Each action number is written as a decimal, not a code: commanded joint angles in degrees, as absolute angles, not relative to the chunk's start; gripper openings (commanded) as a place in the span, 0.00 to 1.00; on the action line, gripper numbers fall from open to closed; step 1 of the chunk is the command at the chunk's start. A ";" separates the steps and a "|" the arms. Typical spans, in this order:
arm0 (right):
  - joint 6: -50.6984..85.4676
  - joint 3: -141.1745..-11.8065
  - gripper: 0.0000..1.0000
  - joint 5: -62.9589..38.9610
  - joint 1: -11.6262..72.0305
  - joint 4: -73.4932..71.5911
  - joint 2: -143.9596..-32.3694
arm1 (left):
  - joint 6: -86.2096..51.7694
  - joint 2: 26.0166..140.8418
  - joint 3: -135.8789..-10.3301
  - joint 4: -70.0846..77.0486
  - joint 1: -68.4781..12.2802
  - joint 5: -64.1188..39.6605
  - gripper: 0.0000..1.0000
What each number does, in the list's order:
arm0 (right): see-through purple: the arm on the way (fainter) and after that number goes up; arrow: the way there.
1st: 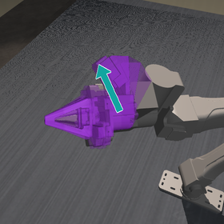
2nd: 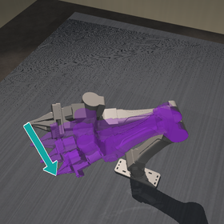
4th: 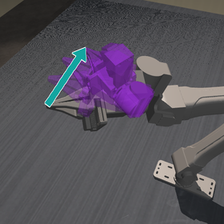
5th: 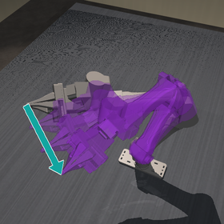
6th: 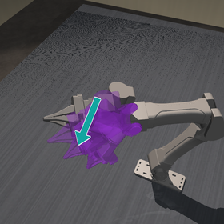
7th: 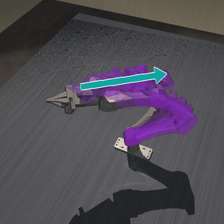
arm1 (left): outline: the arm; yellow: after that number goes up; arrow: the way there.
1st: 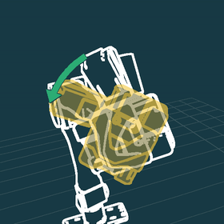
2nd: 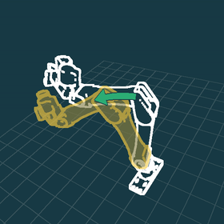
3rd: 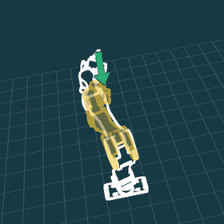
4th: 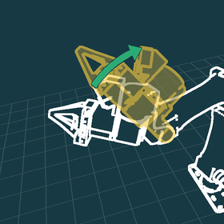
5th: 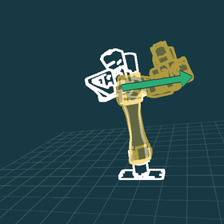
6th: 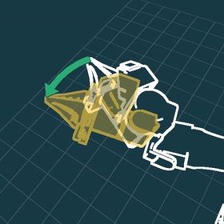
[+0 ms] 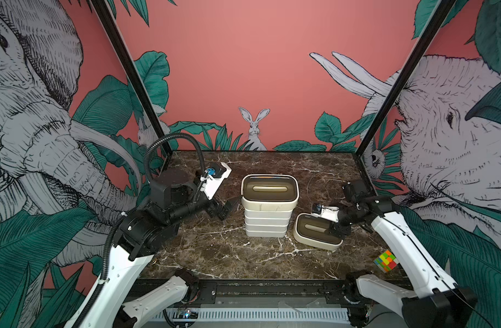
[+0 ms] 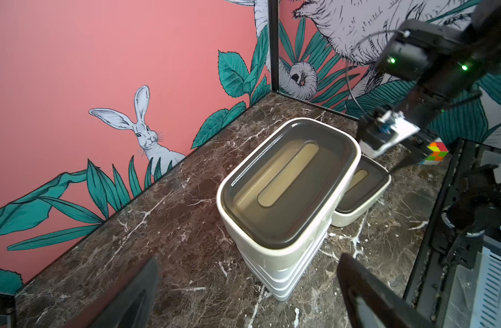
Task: Stack the tissue boxes
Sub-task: Pick up the tissue box from the center of the board.
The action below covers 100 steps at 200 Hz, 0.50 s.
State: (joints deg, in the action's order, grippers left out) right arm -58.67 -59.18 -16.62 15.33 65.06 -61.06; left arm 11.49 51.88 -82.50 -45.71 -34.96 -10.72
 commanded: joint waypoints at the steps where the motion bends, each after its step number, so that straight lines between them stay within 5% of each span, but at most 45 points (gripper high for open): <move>1: -57.96 -55.93 0.79 -16.20 17.93 68.37 -58.13 | 8.96 52.86 -84.69 -47.90 -35.06 -8.23 1.00; 58: -53.84 -48.07 0.74 -16.76 18.19 62.05 -56.73 | 6.74 55.26 -84.99 -45.57 -35.13 -6.19 1.00; 100: -52.34 -42.08 0.73 -8.24 18.27 51.88 -56.14 | 5.49 53.06 -82.66 -41.00 -34.98 -5.76 0.99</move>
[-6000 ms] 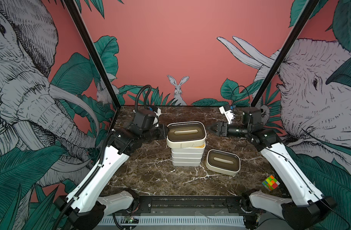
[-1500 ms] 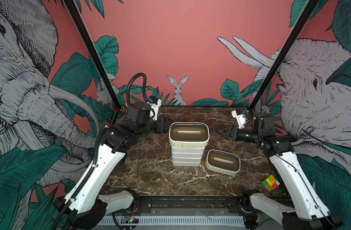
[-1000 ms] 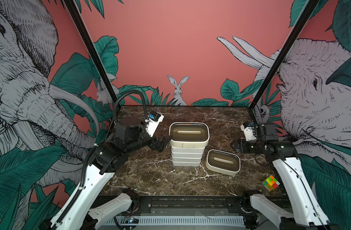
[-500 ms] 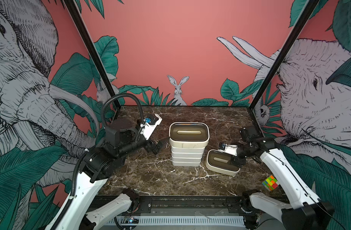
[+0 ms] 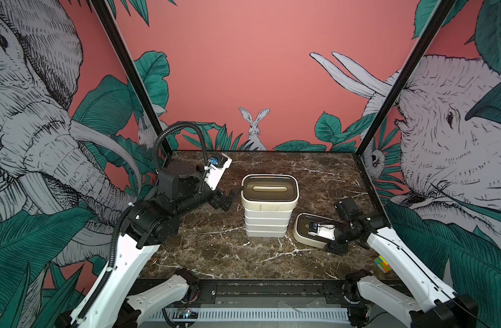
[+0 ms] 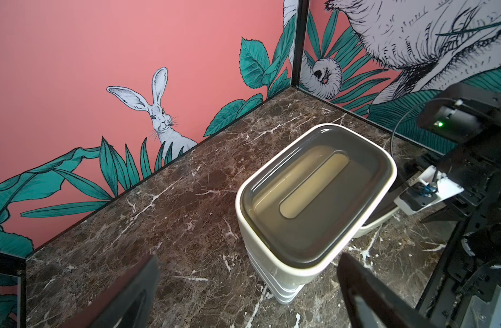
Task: Stack the tissue boxes
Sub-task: Pick up the tissue box from the center of the board.
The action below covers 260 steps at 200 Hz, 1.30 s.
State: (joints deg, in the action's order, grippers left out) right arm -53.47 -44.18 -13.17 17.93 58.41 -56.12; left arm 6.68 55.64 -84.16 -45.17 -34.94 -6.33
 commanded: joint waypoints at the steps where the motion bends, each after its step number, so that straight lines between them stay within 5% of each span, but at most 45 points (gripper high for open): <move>1: -52.36 -42.09 0.73 -8.16 18.23 51.69 -56.15 | 5.52 53.03 -82.64 -40.89 -34.98 -5.69 0.99; 101: -55.32 -46.01 0.64 -10.41 17.31 51.76 -68.11 | 8.46 52.09 -81.22 -41.92 -34.54 -3.80 1.00; 260: -52.81 -43.31 0.69 -7.54 14.47 50.30 -64.15 | 9.99 53.94 -81.22 -42.94 -34.28 -3.42 1.00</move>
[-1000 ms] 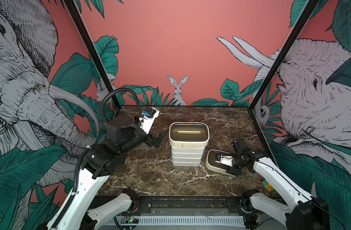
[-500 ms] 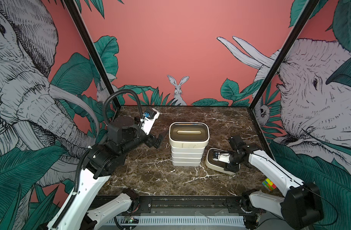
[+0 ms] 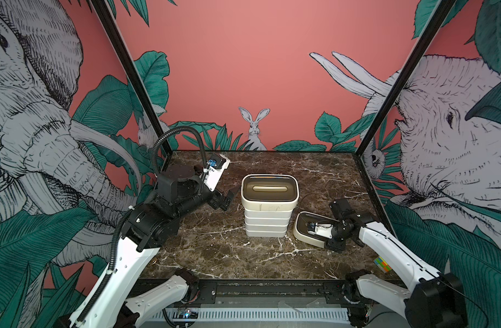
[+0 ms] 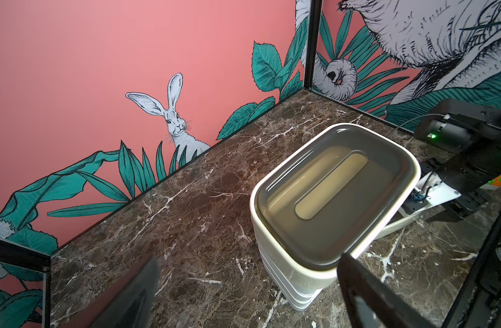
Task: Stack the tissue boxes
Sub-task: Pick up the tissue box from the center of the board.
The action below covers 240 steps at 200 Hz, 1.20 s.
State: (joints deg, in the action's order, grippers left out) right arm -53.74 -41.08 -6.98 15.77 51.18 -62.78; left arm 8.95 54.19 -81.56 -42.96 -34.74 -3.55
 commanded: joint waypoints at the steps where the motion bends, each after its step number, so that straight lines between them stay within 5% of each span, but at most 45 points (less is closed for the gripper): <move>1: -52.81 -43.41 0.69 -7.59 14.44 50.28 -64.28 | 10.00 53.95 -81.21 -42.96 -34.28 -3.42 1.00; 99: -54.43 -43.50 0.68 -8.96 14.24 49.64 -69.21 | 11.01 55.72 -82.62 -42.98 -34.19 -3.01 1.00; 158: -57.36 -42.10 0.47 -8.05 13.41 50.40 -69.47 | 14.75 61.39 -91.10 -45.99 -33.71 -3.80 1.00; 240: -62.38 -45.93 0.43 -12.27 3.16 51.62 -64.02 | 14.42 68.68 -98.66 -46.61 -32.04 -8.35 1.00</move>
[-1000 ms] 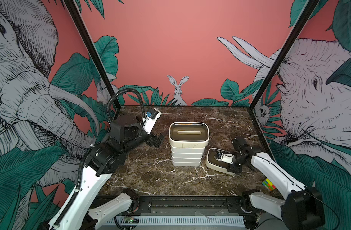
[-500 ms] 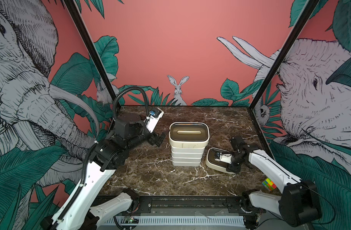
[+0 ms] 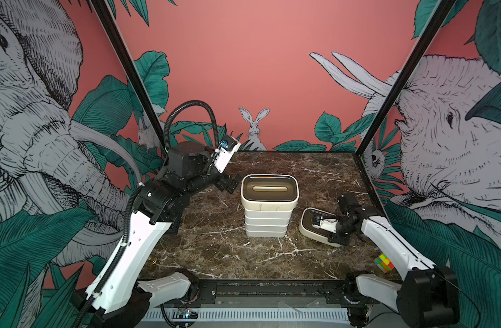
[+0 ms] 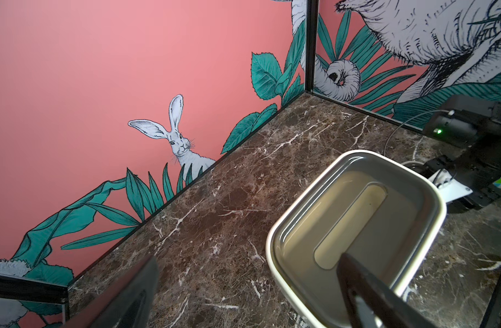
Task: Stack the tissue boxes
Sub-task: Pick up the tissue box from the center of the board.
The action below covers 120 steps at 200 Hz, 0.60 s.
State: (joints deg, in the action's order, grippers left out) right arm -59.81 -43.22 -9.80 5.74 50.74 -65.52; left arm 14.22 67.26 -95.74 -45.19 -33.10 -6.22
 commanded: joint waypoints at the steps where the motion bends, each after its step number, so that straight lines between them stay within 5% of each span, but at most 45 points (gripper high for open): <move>1: -62.43 -46.13 0.43 -12.33 3.08 51.69 -64.09 | 14.33 68.75 -98.86 -46.68 -31.97 -8.31 1.00; 65: -63.70 -61.53 0.36 -18.69 -1.94 60.76 -71.03 | -1.48 72.79 -101.57 -49.82 -20.36 -11.88 1.00; 120: -65.71 -70.33 0.36 -21.53 -2.66 65.62 -70.23 | -7.96 74.29 -100.55 -46.60 -19.31 -19.35 1.00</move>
State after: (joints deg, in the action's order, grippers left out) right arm -63.96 -66.96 -18.04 -2.33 62.39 -71.77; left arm -3.25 74.17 -100.36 -47.97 -19.66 -15.05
